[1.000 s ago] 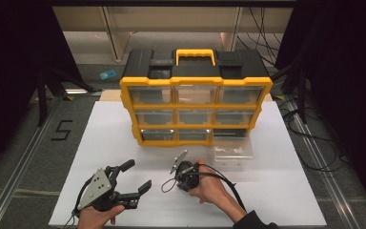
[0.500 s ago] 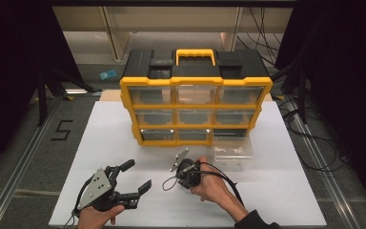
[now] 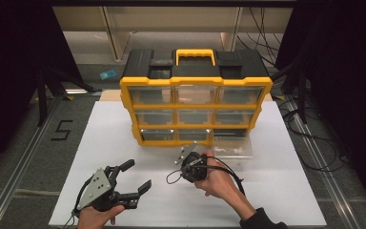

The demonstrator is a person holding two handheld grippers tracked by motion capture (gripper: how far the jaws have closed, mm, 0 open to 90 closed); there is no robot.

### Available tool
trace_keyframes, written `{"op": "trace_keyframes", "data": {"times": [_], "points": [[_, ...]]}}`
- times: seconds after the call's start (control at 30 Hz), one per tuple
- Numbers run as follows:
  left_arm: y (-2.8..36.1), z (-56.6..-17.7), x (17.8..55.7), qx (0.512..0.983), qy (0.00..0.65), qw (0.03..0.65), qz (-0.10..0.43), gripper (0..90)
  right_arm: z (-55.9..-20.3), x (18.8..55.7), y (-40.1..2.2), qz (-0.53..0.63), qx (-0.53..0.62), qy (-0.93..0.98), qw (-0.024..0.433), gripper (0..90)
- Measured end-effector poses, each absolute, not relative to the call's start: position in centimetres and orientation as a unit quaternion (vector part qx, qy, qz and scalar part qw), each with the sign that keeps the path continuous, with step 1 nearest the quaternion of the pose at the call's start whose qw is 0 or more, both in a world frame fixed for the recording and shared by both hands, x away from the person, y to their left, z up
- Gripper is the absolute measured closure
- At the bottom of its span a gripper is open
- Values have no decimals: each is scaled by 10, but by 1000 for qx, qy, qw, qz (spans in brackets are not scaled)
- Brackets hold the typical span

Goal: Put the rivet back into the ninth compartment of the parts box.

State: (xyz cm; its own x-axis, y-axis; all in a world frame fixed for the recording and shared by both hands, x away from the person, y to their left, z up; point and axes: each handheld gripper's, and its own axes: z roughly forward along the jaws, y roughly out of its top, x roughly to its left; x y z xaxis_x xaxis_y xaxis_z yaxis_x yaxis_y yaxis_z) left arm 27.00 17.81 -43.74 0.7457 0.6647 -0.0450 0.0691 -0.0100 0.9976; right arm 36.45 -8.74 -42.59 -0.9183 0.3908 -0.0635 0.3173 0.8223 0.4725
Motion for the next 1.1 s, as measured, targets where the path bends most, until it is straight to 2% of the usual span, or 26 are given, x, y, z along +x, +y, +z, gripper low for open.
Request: {"op": "trace_keyframes", "data": {"times": [0.77,1.1], "points": [[178,-437,270,673,271,649,230,165,-385,365,-109,280,202,929,131,837],[178,-438,271,671,263,653,232,165,-370,366,-124,301,214,919,138,837]]}}
